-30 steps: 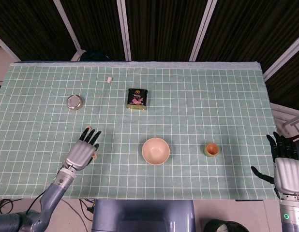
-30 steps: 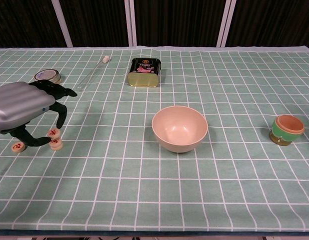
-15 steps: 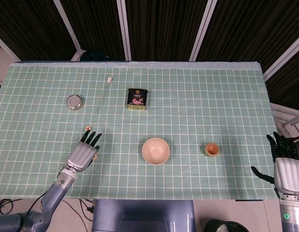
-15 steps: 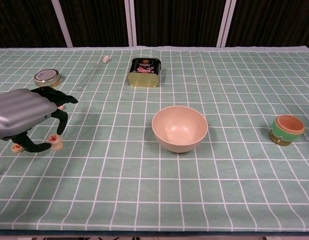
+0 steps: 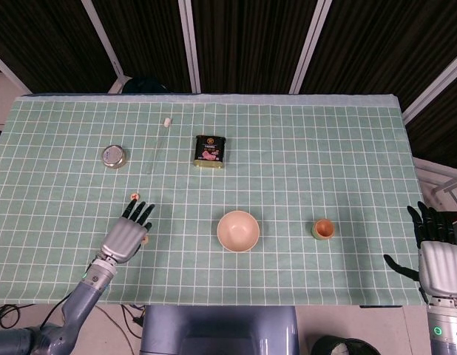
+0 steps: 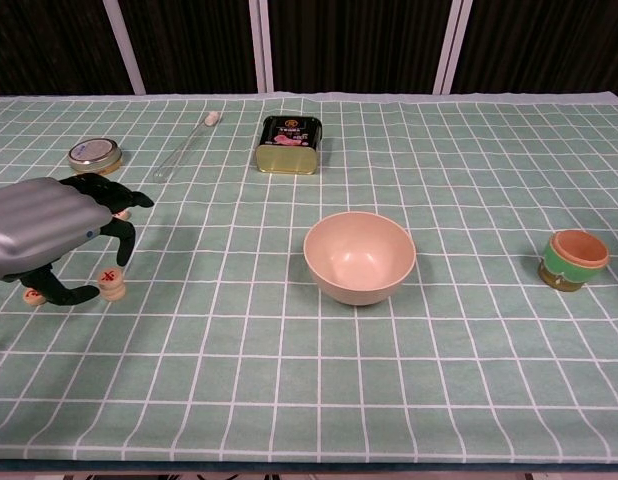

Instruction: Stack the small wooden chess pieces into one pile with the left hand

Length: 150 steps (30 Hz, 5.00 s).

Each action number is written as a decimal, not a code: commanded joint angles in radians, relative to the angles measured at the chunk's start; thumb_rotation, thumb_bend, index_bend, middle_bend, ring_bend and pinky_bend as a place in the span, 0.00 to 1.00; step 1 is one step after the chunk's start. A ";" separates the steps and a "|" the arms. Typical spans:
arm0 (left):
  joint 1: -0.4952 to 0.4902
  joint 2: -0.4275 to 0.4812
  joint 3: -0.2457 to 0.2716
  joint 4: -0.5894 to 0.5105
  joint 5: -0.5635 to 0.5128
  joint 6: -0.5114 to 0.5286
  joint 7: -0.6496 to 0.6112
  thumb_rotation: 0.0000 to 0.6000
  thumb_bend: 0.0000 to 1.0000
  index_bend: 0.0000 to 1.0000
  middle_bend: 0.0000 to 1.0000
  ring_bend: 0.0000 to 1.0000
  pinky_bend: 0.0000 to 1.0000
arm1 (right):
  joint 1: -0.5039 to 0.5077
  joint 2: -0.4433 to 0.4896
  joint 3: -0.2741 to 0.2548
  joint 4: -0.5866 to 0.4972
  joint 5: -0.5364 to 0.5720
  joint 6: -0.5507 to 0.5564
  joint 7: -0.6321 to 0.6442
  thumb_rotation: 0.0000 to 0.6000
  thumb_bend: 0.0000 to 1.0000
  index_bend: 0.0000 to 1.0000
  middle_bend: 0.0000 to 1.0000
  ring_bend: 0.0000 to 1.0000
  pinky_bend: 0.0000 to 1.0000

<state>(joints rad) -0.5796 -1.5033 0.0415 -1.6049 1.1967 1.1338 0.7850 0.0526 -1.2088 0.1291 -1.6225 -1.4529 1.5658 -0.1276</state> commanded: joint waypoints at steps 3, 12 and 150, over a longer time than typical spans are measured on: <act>0.016 0.019 0.000 -0.021 0.028 0.029 -0.023 1.00 0.28 0.42 0.04 0.00 0.00 | 0.000 0.000 0.000 0.001 0.000 0.000 0.001 1.00 0.23 0.09 0.01 0.00 0.00; 0.100 0.113 0.038 -0.006 0.082 0.106 -0.141 1.00 0.28 0.42 0.04 0.00 0.00 | 0.000 0.000 -0.001 0.001 -0.003 0.001 0.002 1.00 0.23 0.09 0.01 0.00 0.00; 0.077 0.007 -0.078 -0.033 0.050 0.003 0.044 1.00 0.32 0.52 0.05 0.00 0.00 | -0.001 0.006 0.006 -0.015 0.018 -0.008 0.011 1.00 0.23 0.09 0.01 0.00 0.00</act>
<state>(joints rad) -0.5022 -1.4944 -0.0369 -1.6383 1.2478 1.1370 0.8278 0.0510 -1.2024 0.1346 -1.6378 -1.4348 1.5581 -0.1162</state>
